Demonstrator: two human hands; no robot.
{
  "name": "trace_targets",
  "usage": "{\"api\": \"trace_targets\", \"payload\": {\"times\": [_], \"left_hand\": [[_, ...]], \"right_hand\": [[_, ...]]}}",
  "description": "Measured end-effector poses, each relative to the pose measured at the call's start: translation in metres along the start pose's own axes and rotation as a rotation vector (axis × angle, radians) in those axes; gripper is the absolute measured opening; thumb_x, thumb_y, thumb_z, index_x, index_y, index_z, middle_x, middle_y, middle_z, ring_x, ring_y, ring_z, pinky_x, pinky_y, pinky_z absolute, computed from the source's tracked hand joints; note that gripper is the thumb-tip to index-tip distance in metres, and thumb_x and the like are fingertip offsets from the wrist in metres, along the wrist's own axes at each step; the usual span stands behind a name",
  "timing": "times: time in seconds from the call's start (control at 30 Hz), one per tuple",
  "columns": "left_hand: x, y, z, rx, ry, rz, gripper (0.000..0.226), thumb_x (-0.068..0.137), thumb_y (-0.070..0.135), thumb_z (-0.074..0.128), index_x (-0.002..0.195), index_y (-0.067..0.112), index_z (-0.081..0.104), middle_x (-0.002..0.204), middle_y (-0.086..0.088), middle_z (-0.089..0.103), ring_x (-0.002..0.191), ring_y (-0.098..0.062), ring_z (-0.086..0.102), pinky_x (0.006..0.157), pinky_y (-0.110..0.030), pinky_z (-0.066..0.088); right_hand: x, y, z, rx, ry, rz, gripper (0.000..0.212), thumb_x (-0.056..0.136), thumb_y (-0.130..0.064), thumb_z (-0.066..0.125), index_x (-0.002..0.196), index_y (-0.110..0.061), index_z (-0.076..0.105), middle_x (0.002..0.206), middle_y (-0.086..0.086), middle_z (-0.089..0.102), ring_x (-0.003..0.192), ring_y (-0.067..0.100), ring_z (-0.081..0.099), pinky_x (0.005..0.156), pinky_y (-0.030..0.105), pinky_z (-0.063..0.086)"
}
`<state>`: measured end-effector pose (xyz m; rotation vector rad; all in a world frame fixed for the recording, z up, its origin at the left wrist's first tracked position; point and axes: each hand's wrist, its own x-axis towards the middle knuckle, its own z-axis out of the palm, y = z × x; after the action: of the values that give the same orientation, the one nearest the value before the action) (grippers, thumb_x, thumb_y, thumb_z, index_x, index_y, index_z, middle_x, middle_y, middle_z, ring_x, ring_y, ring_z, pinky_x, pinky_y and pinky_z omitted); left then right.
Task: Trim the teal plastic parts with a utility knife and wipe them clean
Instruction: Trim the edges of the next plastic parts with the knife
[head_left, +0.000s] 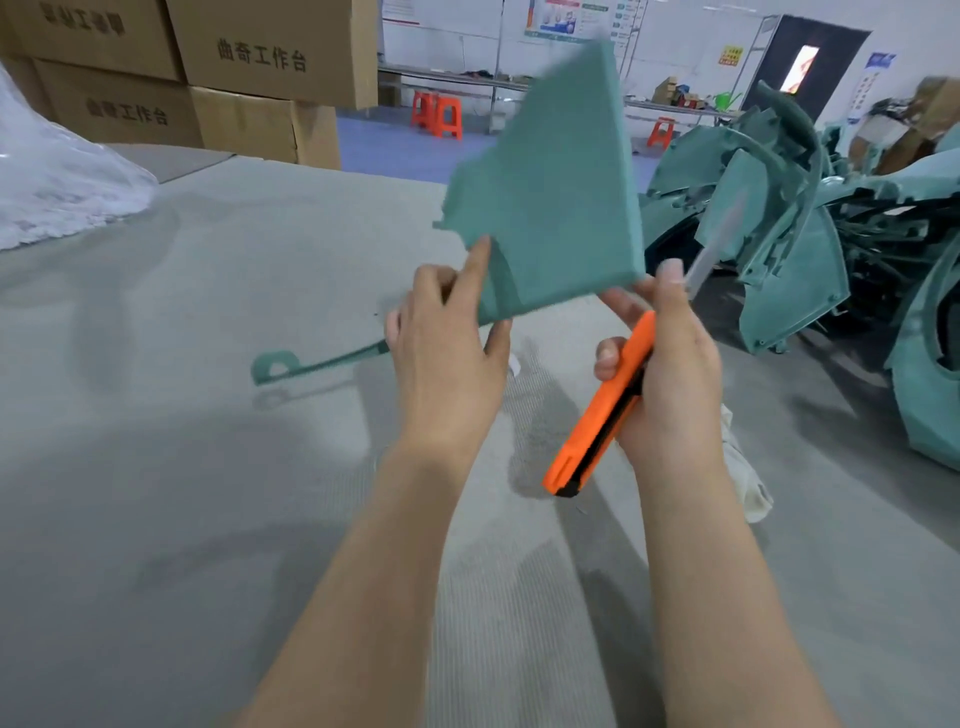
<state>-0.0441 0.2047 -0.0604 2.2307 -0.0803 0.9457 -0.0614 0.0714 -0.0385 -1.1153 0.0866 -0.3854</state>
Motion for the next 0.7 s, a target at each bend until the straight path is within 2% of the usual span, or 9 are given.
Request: {"api": "trace_targets", "payload": {"times": [0.1, 0.2, 0.3, 0.43, 0.53, 0.7], "left_hand": [[-0.005, -0.006, 0.01, 0.202, -0.136, 0.036, 0.054, 0.089, 0.021, 0.058, 0.141, 0.028, 0.045, 0.119, -0.002, 0.048, 0.117, -0.023, 0.04, 0.101, -0.031, 0.018], [-0.009, -0.012, 0.016, 0.26, -0.199, 0.057, 0.048, 0.091, 0.02, 0.055, 0.137, 0.029, 0.05, 0.124, 0.0, 0.05, 0.129, -0.022, 0.032, 0.108, -0.032, 0.009], [-0.009, -0.014, 0.018, 0.3, -0.241, 0.041, 0.047, 0.089, 0.012, 0.052, 0.133, 0.029, 0.055, 0.128, 0.002, 0.052, 0.14, -0.023, 0.021, 0.114, -0.041, -0.004], [-0.011, -0.01, 0.021, 0.308, -0.247, 0.041, 0.044, 0.085, -0.003, 0.049, 0.112, 0.026, 0.067, 0.119, 0.008, 0.06, 0.143, -0.024, 0.017, 0.108, -0.044, -0.016], [-0.011, -0.011, 0.023, 0.295, -0.245, 0.028, 0.045, 0.083, -0.007, 0.046, 0.108, 0.025, 0.068, 0.116, 0.009, 0.062, 0.143, -0.023, 0.018, 0.108, -0.041, -0.018], [-0.011, -0.013, 0.023, 0.234, -0.165, -0.012, 0.039, 0.086, -0.005, 0.047, 0.103, 0.022, 0.07, 0.124, 0.012, 0.062, 0.144, -0.021, 0.016, 0.108, -0.039, -0.019]], "right_hand": [[0.006, 0.0, -0.01, -0.056, 0.064, 0.023, 0.024, 0.094, -0.036, 0.062, 0.094, -0.012, 0.061, 0.092, 0.001, 0.076, 0.039, 0.009, 0.046, 0.041, 0.018, 0.04], [0.01, 0.006, -0.017, -0.247, 0.111, 0.053, 0.017, 0.093, -0.029, 0.063, 0.088, -0.013, 0.06, 0.083, -0.001, 0.076, 0.039, 0.008, 0.047, 0.041, 0.018, 0.041], [0.011, 0.009, -0.02, -0.305, 0.136, 0.055, 0.015, 0.092, -0.027, 0.064, 0.087, -0.014, 0.06, 0.082, -0.002, 0.076, 0.039, 0.007, 0.048, 0.042, 0.018, 0.043], [0.015, 0.011, -0.024, -0.296, 0.104, 0.113, 0.014, 0.091, -0.024, 0.064, 0.087, -0.013, 0.059, 0.082, 0.001, 0.076, 0.039, 0.008, 0.049, 0.042, 0.019, 0.044], [0.018, 0.014, -0.027, -0.31, 0.093, 0.16, 0.013, 0.091, -0.022, 0.065, 0.086, -0.012, 0.058, 0.074, 0.003, 0.075, 0.038, 0.009, 0.049, 0.042, 0.019, 0.044], [0.021, 0.015, -0.027, -0.166, 0.08, 0.274, 0.027, 0.092, -0.038, 0.064, 0.094, -0.013, 0.054, 0.077, 0.009, 0.076, 0.039, 0.013, 0.048, 0.04, 0.021, 0.044]]}}
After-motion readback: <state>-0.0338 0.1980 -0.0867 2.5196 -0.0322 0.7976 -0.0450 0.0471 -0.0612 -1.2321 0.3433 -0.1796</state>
